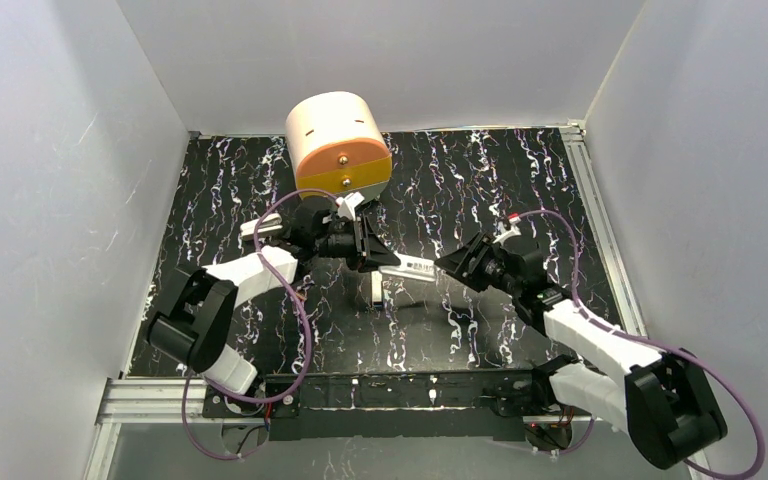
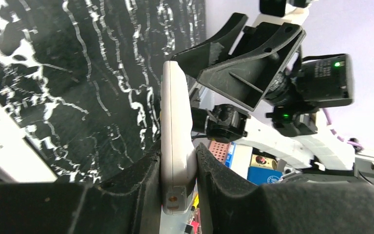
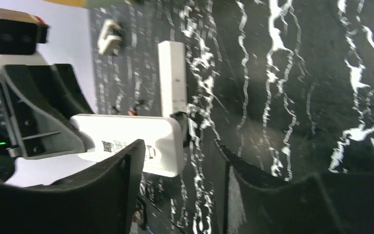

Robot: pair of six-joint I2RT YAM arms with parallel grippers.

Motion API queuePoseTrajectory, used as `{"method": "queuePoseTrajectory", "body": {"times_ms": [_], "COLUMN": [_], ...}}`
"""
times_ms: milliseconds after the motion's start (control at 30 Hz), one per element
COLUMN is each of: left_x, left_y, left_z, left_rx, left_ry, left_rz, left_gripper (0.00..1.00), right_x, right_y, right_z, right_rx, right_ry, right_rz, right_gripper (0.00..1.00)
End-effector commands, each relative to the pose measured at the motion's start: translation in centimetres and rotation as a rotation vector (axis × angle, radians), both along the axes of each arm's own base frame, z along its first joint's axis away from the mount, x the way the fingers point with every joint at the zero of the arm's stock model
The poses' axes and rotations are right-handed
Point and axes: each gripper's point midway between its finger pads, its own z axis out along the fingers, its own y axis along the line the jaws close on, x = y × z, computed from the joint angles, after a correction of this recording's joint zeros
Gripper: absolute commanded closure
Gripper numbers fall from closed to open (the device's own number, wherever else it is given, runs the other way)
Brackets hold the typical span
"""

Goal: Load the batteries into the remote control

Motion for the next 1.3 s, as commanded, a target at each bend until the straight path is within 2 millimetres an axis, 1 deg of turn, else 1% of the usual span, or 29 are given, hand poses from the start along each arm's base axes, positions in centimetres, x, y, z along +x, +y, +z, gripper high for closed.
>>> {"method": "queuePoseTrajectory", "body": {"times_ms": [0,133,267,333,467,600,700,800,967,1067,1267], "left_x": [-0.6,-0.9,-1.3,-1.4,-1.2,-1.4,-1.7,-1.9,-1.8,-1.9,-2.1], "left_y": [0.6,0.8,0.8,0.6,0.6,1.4,2.5,2.7,2.5,2.5,2.5], "left_z": [-2.8,-5.0,-7.2,-7.7,-8.4,-9.5,-10.7,-10.9,-11.0,-11.1,-11.2], "left_rx": [0.079,0.133,0.19,0.204,0.244,0.322,0.426,0.436,0.428,0.428,0.429], "left_ry": [0.026,0.051,0.071,0.073,0.077,0.082,0.101,0.101,0.104,0.103,0.102], "left_rz": [-0.014,-0.016,-0.019,-0.026,-0.028,-0.039,-0.046,-0.048,-0.042,-0.044,-0.052], "left_gripper": [1.0,1.0,1.0,1.0,1.0,1.0,1.0,1.0,1.0,1.0,1.0], "right_x": [0.3,0.5,0.3,-0.2,-0.9,-1.1,-1.4,-1.8,-2.7,-2.7,-2.7], "right_y": [0.4,1.6,2.1,2.6,3.4,3.9,4.1,4.3,4.9,5.0,4.8], "right_z": [-0.9,-0.7,-1.9,-2.6,-3.7,-4.5,-5.3,-5.8,-6.3,-6.8,-7.7], "right_rx": [-0.129,-0.118,-0.114,-0.099,-0.093,-0.099,-0.11,-0.113,-0.09,-0.096,-0.111], "right_ry": [0.029,0.019,0.056,0.076,0.108,0.127,0.148,0.161,0.174,0.188,0.212], "right_rz": [0.085,0.161,0.195,0.222,0.264,0.282,0.285,0.297,0.316,0.311,0.294], "right_gripper": [0.46,0.59,0.64,0.64,0.6,0.59,0.58,0.56,0.56,0.55,0.52]}}
